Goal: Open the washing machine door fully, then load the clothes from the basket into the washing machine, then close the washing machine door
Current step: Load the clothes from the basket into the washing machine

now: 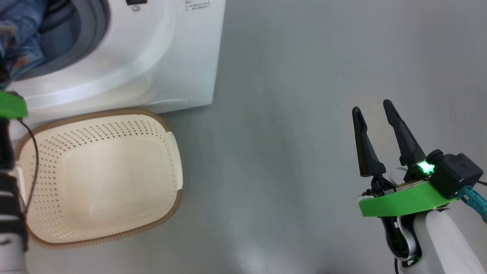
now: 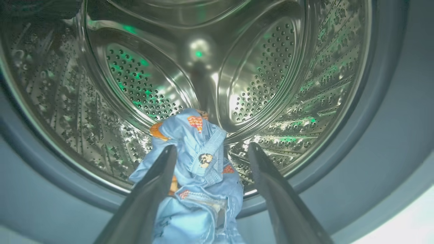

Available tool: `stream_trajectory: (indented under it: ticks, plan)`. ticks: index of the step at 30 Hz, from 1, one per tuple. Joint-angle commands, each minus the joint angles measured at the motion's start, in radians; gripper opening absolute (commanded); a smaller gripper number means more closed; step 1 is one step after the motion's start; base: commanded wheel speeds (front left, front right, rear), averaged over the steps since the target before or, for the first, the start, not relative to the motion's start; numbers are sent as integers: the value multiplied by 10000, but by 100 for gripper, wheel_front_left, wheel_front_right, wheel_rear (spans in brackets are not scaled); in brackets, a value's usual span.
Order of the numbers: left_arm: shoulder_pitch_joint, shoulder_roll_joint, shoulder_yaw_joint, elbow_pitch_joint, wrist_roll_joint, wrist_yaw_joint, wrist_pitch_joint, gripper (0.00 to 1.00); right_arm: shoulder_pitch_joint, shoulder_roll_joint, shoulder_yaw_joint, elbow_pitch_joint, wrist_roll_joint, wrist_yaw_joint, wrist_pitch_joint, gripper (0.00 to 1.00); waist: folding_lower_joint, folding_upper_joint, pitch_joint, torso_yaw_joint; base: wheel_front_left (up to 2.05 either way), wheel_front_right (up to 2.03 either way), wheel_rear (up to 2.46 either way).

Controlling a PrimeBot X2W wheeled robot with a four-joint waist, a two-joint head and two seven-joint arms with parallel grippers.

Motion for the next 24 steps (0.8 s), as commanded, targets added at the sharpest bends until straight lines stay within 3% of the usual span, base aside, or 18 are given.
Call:
stream_trajectory:
  ticks: [1,24]
  plan:
    - [476,318,314,-479,143,-31,-58,100,285,-160,114,-179,-71,44,-80,100,0,0,-404,174,0,0,0]
    - [5459,-1345,694,-3390,329,-66,-58,100,1585,-909,-306,129,152,44,-80,100,0,0,-2793,1185,0,0,0]
